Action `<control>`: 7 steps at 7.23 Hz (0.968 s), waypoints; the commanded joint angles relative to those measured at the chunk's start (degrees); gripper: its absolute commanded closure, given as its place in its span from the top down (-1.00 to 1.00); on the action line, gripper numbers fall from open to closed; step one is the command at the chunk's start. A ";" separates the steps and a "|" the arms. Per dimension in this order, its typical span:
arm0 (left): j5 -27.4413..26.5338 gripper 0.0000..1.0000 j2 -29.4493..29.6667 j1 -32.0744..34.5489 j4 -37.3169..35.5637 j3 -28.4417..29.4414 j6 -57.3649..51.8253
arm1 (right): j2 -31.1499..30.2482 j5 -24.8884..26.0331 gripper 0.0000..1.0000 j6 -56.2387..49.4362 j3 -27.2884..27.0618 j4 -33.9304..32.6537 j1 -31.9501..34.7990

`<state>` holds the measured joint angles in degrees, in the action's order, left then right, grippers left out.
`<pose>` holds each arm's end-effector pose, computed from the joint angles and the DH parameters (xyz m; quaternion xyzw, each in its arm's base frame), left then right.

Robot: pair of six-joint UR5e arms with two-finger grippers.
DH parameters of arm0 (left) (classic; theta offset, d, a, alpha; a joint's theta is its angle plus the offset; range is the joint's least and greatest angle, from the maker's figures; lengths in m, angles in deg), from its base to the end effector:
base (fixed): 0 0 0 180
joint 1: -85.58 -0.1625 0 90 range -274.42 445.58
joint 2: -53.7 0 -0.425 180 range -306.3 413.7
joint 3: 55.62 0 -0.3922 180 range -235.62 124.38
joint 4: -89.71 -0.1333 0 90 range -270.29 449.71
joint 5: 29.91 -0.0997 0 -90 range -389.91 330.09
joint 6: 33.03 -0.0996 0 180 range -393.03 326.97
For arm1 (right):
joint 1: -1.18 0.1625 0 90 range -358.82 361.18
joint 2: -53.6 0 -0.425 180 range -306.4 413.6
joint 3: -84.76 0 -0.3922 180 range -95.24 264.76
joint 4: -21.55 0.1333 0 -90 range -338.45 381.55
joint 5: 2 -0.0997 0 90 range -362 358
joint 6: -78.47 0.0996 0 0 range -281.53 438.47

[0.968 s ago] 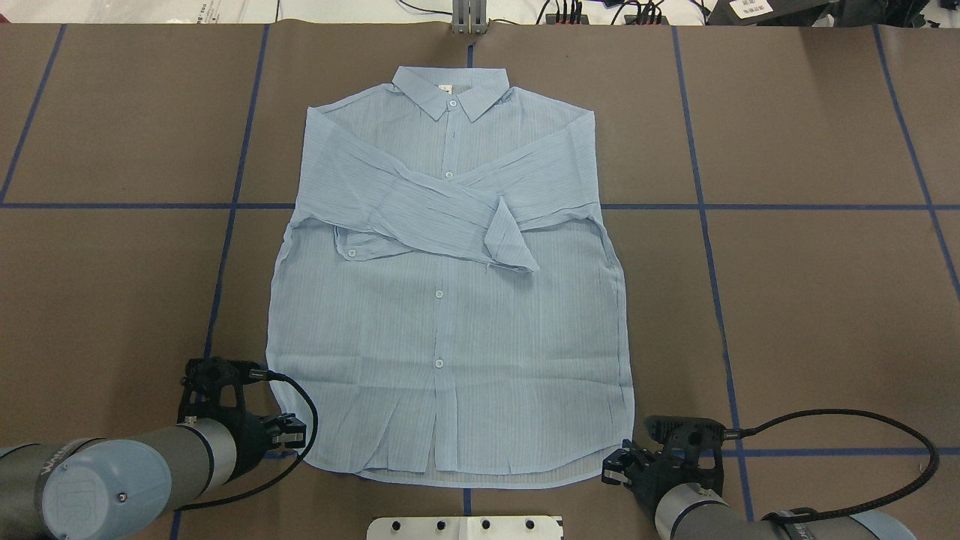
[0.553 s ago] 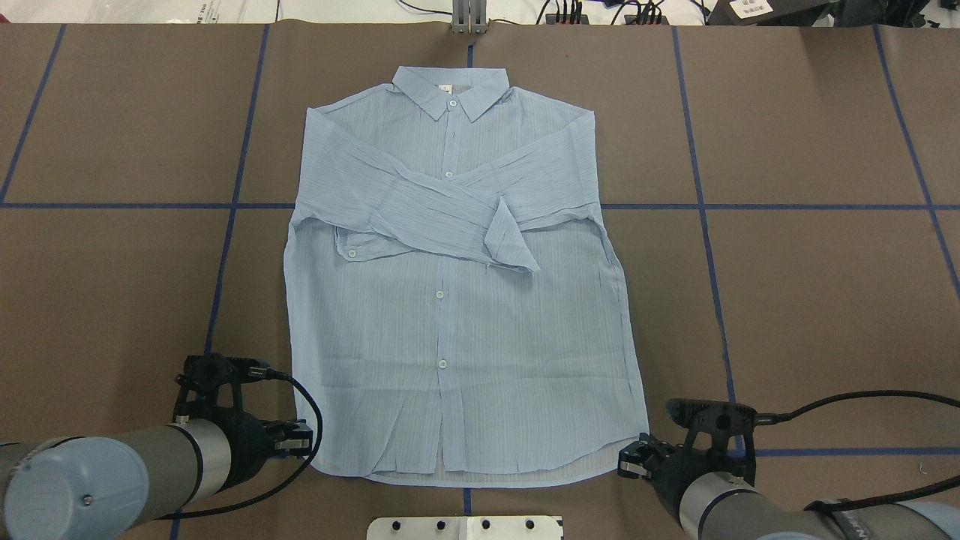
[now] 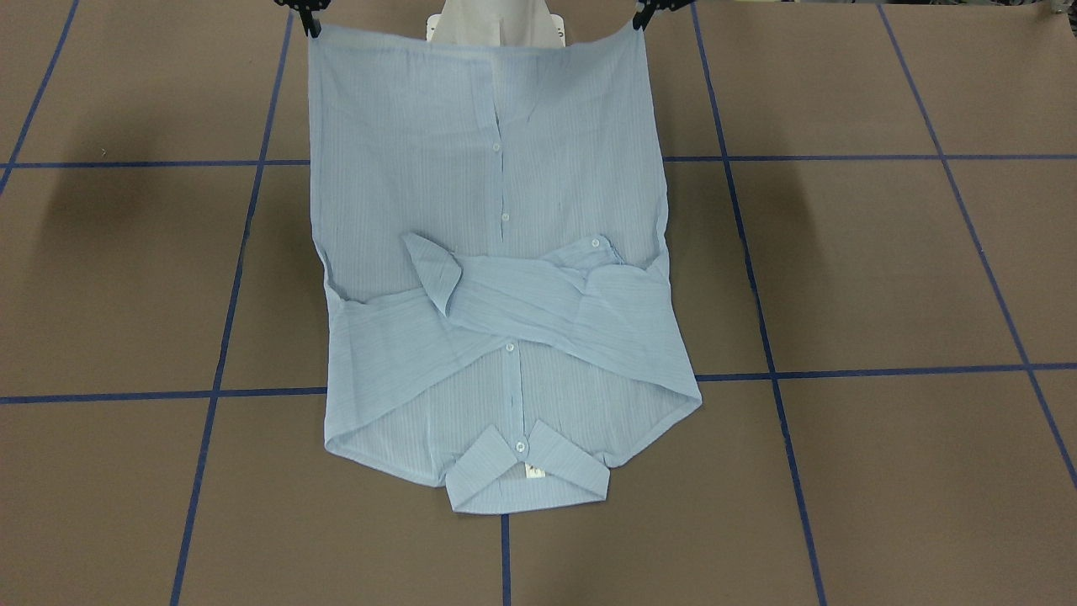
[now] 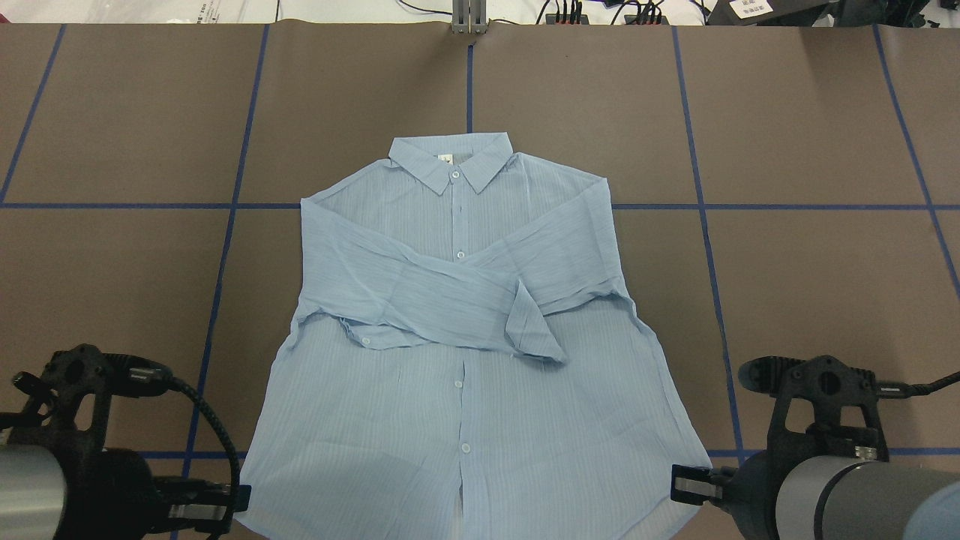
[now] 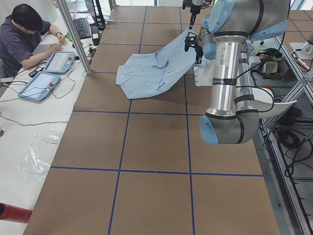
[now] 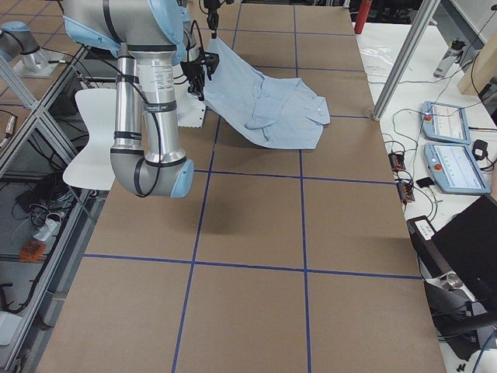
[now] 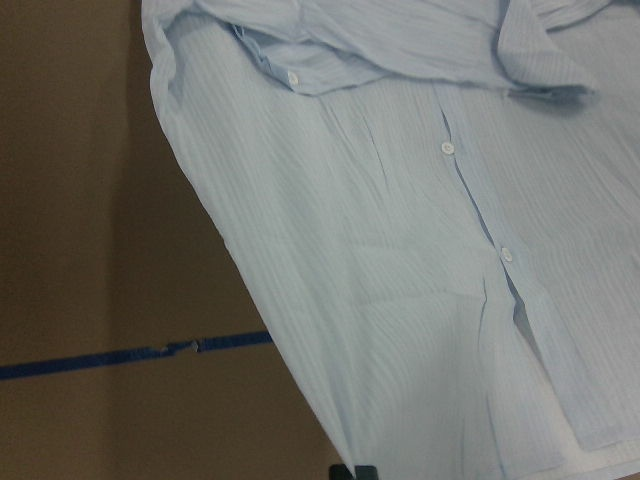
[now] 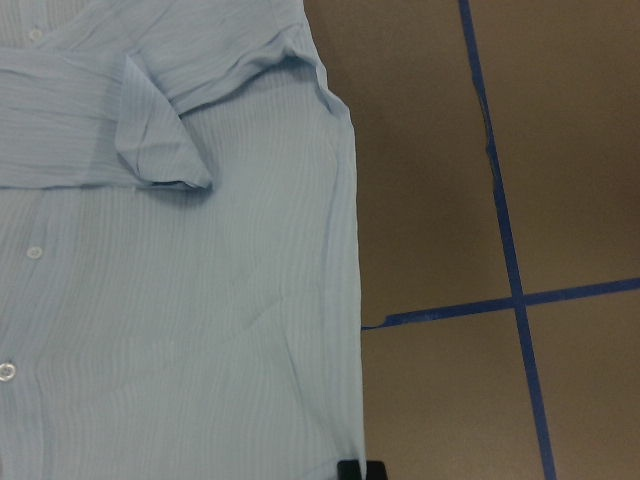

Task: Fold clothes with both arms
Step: 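Lift the hem with both grippers and fold it toward the collar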

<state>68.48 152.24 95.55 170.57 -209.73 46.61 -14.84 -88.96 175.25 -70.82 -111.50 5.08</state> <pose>0.2874 -0.1711 0.1632 0.0314 0.5276 0.0414 0.8479 -0.3064 -0.1598 0.1681 0.0151 -0.3757 0.0961 0.9216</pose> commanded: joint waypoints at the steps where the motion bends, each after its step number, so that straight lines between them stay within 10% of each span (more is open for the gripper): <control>1: 2.95 -1.00 7.51 3.46 -6.32 4.02 -5.50 | 5.16 -1.02 -1.00 -1.76 1.23 -5.73 2.59; 7: 3.03 -1.00 17.28 23.84 -2.74 26.54 -19.43 | 7.35 0.12 -1.00 -16.88 22.65 15.84 23.06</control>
<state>71.54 167.66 115.83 166.48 -187.79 28.34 -7.58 -88.97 159.64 -53.92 -101.47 24.43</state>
